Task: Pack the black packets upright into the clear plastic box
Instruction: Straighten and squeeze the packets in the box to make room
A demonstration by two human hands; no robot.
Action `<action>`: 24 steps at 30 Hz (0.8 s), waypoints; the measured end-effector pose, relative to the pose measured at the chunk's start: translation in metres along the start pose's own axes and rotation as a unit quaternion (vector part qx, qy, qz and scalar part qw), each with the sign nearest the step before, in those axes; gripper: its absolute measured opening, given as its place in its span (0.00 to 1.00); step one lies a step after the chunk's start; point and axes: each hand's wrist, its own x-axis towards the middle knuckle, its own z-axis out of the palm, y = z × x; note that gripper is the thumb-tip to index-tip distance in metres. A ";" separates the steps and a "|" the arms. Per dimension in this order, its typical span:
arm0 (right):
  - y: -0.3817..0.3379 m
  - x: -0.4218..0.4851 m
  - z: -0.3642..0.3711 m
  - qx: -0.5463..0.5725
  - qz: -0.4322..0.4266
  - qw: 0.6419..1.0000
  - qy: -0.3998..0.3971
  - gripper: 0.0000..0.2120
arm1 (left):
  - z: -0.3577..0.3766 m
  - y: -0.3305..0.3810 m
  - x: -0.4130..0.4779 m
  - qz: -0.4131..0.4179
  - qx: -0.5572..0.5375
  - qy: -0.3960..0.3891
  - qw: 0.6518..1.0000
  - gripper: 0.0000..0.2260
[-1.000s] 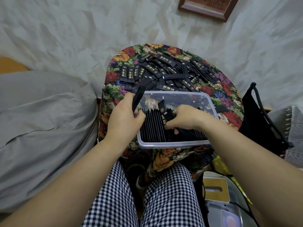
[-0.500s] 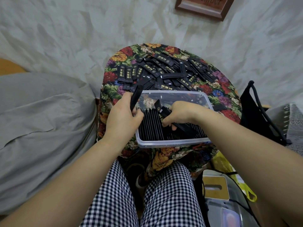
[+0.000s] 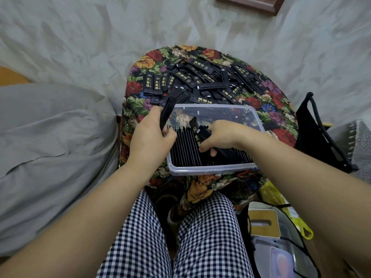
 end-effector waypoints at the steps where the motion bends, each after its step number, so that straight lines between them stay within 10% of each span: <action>1: 0.000 -0.001 0.000 -0.001 0.003 1.000 -0.002 0.13 | 0.000 0.000 0.000 0.000 0.000 0.000 1.000 0.08; 24: 0.000 -0.002 -0.007 0.025 0.011 1.000 0.000 0.15 | -0.002 0.003 -0.001 -0.002 0.008 -0.007 1.000 0.08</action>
